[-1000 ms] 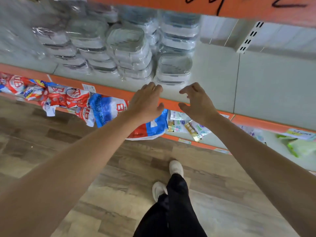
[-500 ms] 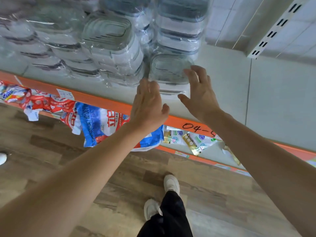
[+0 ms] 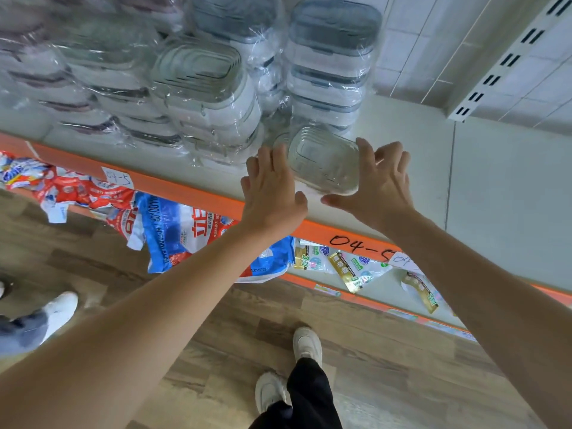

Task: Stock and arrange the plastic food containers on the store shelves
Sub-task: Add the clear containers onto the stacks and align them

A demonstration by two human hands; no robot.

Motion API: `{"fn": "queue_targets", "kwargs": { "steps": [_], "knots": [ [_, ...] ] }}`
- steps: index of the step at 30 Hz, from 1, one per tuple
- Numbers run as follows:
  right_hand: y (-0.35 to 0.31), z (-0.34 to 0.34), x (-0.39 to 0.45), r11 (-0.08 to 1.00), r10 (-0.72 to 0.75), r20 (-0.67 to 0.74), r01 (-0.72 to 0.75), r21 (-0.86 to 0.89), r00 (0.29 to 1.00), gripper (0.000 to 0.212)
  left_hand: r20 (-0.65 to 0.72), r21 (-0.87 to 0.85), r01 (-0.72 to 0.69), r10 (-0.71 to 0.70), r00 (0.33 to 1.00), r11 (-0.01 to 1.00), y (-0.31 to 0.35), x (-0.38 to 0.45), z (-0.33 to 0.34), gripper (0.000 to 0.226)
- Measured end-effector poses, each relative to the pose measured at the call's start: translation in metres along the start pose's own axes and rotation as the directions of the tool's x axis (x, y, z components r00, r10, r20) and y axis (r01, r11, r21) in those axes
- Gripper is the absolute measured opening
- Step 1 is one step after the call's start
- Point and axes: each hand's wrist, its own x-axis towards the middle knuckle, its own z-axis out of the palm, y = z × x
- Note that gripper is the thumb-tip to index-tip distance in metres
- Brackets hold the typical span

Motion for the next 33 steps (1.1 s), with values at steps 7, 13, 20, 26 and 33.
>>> {"fn": "queue_targets", "kwargs": {
  "steps": [7, 13, 20, 26, 33],
  "knots": [
    [0.019, -0.007, -0.014, 0.997, -0.071, 0.004, 0.071, -0.018, 0.997, 0.098, 0.056, 0.172, -0.164, 0.156, 0.986, 0.971, -0.004, 0.018, 0.001, 0.054],
    [0.060, -0.015, -0.046, 0.990, 0.078, 0.081, -0.068, -0.120, 0.994, 0.094, 0.262, 0.319, -0.229, 0.147, 0.954, 0.920, 0.003, 0.043, 0.018, 0.086],
    [0.072, -0.018, -0.052, 0.988, 0.115, 0.247, -0.085, -0.130, 0.962, 0.089, 0.226, 0.400, -0.202, 0.117, 0.967, 0.894, -0.002, 0.059, 0.036, 0.088],
    [0.071, -0.021, -0.048, 0.985, 0.121, 0.284, -0.081, -0.150, 0.951, 0.085, 0.250, 0.388, -0.196, 0.102, 0.963, 0.901, 0.004, 0.053, 0.030, 0.102],
    [0.060, -0.012, -0.064, 0.966, 0.111, 0.151, -0.071, -0.249, 0.982, 0.085, 0.084, 0.362, -0.255, 0.241, 0.967, 0.897, 0.009, 0.027, 0.027, 0.099]
  ]
}}
